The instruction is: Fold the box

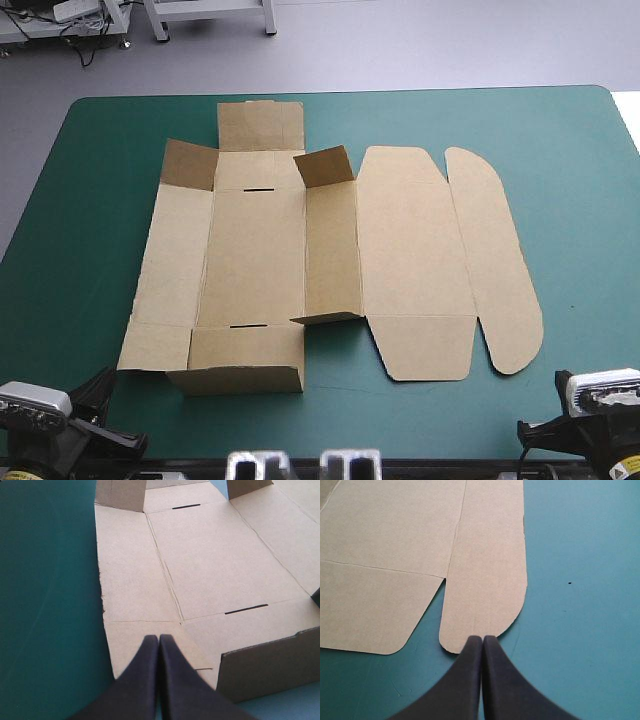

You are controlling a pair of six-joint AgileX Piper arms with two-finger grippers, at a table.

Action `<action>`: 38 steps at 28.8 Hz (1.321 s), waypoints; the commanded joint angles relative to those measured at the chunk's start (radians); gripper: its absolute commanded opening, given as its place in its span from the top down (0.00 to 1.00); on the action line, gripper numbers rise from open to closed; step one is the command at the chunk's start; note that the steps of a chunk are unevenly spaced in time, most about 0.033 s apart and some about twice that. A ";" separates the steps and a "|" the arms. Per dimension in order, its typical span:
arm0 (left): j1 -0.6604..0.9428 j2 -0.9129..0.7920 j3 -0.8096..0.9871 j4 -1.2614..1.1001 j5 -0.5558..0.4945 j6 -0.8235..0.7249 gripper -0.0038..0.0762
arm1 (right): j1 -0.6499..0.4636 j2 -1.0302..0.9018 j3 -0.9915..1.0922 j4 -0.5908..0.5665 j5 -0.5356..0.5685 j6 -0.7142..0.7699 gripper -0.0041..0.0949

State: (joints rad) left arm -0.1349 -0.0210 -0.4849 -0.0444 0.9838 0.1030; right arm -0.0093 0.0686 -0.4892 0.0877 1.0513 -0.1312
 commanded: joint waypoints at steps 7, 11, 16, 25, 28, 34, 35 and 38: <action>-0.001 0.096 -0.095 0.018 -0.077 -0.001 0.96 | 0.000 0.016 -0.030 -0.003 -0.069 -0.004 0.97; -0.001 0.212 -0.175 0.044 -0.115 -0.001 0.96 | 0.000 0.016 -0.030 -0.003 -0.069 -0.004 0.97; -0.001 0.363 -0.274 0.052 -0.198 -0.001 0.96 | 0.000 0.016 -0.030 -0.003 -0.069 -0.004 0.97; -0.001 0.578 -0.357 0.197 -0.382 -0.077 0.96 | 0.000 0.016 -0.030 -0.003 -0.069 -0.004 0.97; -0.001 0.651 -0.360 0.348 -0.380 -0.239 0.96 | 0.000 0.016 -0.030 -0.003 -0.069 -0.004 0.97; -0.001 0.820 -0.380 0.558 -0.382 -0.484 0.96 | 0.000 0.016 -0.030 -0.003 -0.069 -0.004 0.97; -0.001 0.857 -0.390 0.556 -0.382 -0.484 0.96 | 0.000 0.016 -0.030 -0.003 -0.069 -0.004 0.97; 0.003 0.963 -0.428 0.553 -0.378 -0.506 0.96 | 0.000 0.016 -0.030 -0.003 -0.069 -0.004 0.97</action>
State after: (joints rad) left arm -0.1349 0.8720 -0.8496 0.4781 0.6674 -0.3631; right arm -0.0093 0.0686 -0.4892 0.0877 1.0513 -0.1312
